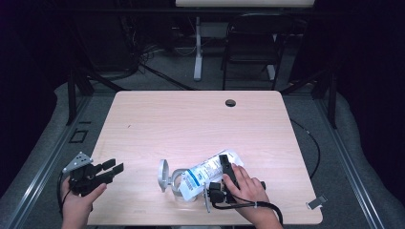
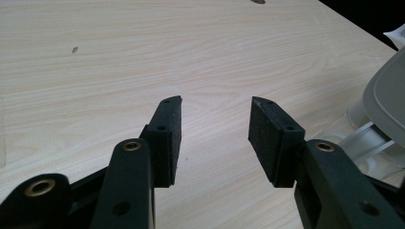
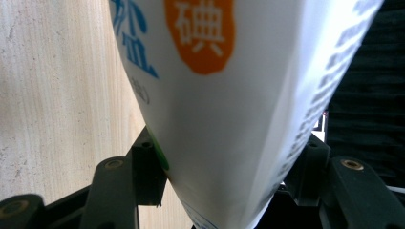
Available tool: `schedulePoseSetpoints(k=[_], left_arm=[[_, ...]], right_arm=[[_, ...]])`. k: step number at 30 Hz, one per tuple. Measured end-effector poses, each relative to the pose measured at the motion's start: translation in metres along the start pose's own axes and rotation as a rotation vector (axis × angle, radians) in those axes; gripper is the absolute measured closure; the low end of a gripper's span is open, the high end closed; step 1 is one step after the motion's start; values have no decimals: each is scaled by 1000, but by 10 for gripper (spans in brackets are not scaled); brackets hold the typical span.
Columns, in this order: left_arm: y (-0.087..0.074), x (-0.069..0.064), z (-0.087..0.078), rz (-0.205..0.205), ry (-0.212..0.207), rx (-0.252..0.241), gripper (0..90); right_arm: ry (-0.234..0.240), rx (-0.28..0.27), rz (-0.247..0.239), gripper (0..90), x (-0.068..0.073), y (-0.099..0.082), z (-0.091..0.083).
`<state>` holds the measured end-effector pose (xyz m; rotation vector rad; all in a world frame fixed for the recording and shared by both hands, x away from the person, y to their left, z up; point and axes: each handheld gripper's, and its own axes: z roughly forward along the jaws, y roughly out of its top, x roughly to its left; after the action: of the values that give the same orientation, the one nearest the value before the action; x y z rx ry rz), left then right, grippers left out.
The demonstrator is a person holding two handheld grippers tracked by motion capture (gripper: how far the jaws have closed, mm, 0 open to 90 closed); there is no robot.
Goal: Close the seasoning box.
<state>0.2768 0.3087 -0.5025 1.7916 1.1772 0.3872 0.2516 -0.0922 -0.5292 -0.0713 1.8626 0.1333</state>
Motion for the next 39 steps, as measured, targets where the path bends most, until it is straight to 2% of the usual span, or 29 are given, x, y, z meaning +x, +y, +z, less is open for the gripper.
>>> schedulePoseSetpoints(k=[4, 5, 6, 8, 10, 19, 25, 39], left_arm=[[0, 1, 0, -5, 1, 0, 558], [0, 1, 0, -5, 1, 0, 557], [0, 1, 0, -4, 0, 3, 557], [0, 1, 0, -4, 0, 4, 556], [0, 1, 0, -5, -1, 3, 556], [0, 1, 0, -7, -1, -1, 556], [0, 1, 0, -6, -1, 2, 556], [0, 2, 0, -7, 0, 3, 556]], right_arm=[[4, 21, -15, 432, -1, 1, -1], [2, 6, -5, 432, 0, 0, 0], [7, 21, -12, 432, -1, 1, -1], [9, 10, -10, 432, -1, 1, 0], [1, 13, -34, 432, -3, 1, -1], [-1, 3, -34, 434, -3, 1, 0], [-9, 28, -50, 437, -4, 3, -1], [-26, 9, -58, 443, -4, 3, -1]])
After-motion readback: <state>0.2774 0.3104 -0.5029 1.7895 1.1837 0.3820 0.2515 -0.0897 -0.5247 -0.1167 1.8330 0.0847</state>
